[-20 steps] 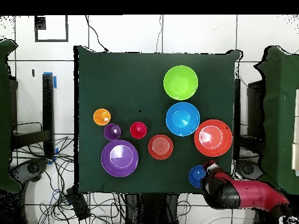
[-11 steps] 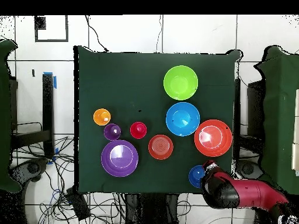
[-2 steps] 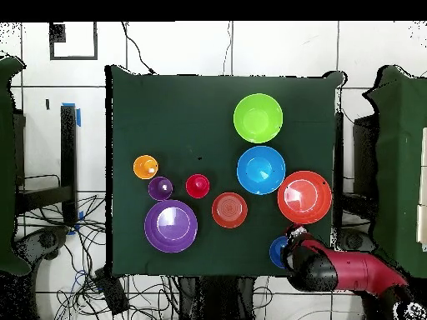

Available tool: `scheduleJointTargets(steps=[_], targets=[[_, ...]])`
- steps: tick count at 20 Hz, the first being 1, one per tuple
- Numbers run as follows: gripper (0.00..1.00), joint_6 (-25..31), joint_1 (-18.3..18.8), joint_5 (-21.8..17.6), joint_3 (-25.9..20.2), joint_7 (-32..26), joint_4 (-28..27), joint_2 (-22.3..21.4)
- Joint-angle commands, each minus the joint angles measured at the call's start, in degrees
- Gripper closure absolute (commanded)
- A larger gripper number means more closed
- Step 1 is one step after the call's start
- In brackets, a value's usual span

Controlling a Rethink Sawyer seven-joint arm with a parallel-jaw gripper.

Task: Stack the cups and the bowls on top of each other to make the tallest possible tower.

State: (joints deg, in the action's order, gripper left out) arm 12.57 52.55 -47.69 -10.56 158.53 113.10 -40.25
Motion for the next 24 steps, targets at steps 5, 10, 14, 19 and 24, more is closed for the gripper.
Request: scheduleJointTargets(steps=[5,10,14,19,24], targets=[[0.00,4.48,-6.65,5.24,1.23,1.07,-1.09,3.57],[0.00,4.33,-7.18,6.27,2.15,0.37,-1.34,3.44],[0.00,2.94,-8.59,6.26,3.84,1.05,-1.22,3.69],[0.00,0.81,-10.85,6.14,6.04,2.93,-1.85,5.40],[0.00,-2.75,-14.86,4.75,9.15,4.30,-2.23,9.46]])
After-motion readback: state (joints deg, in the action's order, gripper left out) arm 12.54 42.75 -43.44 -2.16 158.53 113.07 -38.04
